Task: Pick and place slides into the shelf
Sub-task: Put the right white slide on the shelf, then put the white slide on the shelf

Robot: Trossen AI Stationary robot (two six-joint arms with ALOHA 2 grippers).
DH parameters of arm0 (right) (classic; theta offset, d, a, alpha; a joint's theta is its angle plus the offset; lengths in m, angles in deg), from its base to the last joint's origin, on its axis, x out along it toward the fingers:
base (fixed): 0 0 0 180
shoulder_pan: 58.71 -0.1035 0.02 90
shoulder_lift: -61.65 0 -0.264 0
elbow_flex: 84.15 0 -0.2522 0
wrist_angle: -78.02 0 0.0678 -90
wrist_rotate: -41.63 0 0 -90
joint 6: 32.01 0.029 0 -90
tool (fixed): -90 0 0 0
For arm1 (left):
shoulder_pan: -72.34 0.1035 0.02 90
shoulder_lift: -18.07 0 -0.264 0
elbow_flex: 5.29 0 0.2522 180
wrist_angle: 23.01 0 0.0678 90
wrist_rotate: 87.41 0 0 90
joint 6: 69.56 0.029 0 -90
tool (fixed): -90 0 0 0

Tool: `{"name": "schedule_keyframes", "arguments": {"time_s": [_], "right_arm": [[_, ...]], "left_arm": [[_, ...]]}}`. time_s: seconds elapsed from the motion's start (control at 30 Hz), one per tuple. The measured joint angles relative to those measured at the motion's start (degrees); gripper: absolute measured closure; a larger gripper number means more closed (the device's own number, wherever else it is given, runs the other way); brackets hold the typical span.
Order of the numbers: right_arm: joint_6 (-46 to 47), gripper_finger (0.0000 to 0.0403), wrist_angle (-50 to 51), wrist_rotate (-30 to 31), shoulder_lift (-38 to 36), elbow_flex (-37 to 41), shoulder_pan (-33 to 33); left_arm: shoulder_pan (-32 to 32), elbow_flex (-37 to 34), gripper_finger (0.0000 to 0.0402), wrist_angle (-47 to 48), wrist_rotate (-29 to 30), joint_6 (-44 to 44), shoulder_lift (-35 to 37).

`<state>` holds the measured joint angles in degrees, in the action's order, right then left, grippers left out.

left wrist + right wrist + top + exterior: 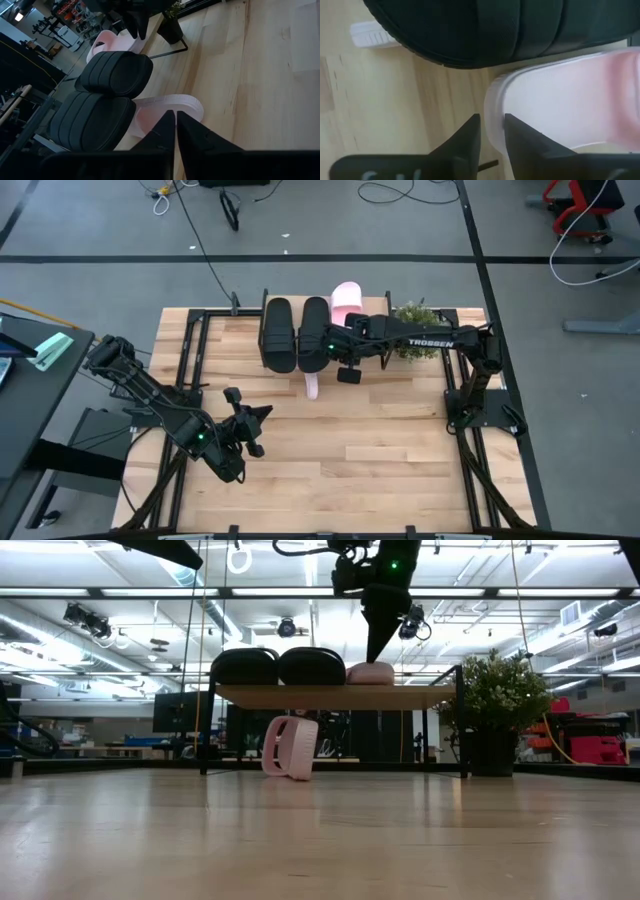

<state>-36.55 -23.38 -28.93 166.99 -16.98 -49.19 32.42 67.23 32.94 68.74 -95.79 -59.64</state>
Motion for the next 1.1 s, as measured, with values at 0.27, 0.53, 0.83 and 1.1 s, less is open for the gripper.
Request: {"name": "schedule_keyframes", "arguments": {"time_s": [0.27,0.53,0.83,1.1], "right_arm": [[-0.1,0.0274,0.2,2.1,0.0,0.0,-5.1],[1.8,0.0272,-0.2,5.1,0.0,0.2,-9.9],[16.7,0.0272,-18.0,5.0,0.0,8.6,-16.6],[40.3,0.0272,-40.0,15.3,0.0,23.2,-21.0]], "left_arm": [[0.0,0.0,0.0377,0.1,0.0,0.3,0.0],[0.0,0.0,0.0385,0.0,0.0,0.1,0.0],[0.0,0.0,0.0372,0.0,0.0,0.0,0.0],[0.0,0.0,0.0384,0.0,0.0,-0.1,0.0]]}}
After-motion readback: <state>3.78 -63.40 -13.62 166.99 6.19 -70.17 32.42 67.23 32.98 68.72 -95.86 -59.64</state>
